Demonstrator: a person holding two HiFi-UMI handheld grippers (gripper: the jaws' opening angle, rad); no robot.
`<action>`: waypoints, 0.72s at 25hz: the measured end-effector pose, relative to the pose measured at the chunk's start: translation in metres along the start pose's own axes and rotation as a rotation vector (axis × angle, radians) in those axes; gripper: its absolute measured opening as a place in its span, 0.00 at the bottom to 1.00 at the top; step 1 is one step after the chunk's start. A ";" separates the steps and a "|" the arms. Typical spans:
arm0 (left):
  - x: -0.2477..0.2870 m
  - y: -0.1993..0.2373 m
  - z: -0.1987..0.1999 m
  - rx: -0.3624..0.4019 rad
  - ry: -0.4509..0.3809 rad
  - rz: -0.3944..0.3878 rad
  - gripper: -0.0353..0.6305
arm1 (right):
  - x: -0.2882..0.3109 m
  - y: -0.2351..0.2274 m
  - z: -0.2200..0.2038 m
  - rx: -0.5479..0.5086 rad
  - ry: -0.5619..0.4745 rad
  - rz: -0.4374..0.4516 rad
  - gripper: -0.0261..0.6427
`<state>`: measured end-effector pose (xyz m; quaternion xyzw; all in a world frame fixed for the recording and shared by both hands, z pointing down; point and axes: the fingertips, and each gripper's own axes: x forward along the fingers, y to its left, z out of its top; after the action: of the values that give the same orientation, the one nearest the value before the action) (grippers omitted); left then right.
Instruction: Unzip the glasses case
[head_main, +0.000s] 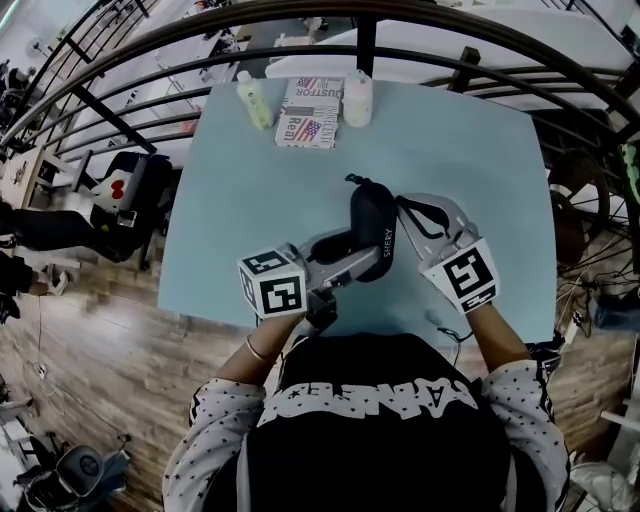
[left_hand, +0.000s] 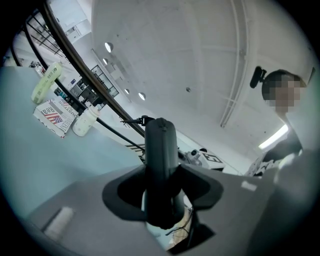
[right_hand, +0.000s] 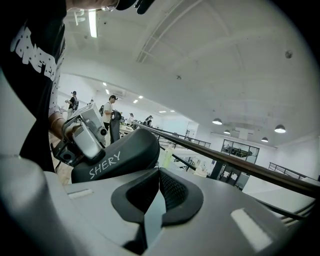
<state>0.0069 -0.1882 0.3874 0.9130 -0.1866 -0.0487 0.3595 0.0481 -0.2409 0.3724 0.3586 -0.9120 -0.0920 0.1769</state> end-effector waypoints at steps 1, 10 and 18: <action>0.000 0.000 -0.001 0.000 0.004 -0.001 0.05 | 0.001 0.000 0.000 -0.006 0.001 0.003 0.05; -0.005 -0.001 -0.003 0.002 0.043 0.000 0.05 | 0.003 0.001 0.005 -0.044 0.003 0.025 0.05; -0.009 -0.001 -0.011 0.006 0.083 -0.003 0.05 | 0.002 0.008 0.005 -0.093 0.011 0.043 0.05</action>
<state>0.0010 -0.1768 0.3944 0.9156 -0.1703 -0.0106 0.3641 0.0397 -0.2366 0.3712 0.3309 -0.9132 -0.1287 0.2002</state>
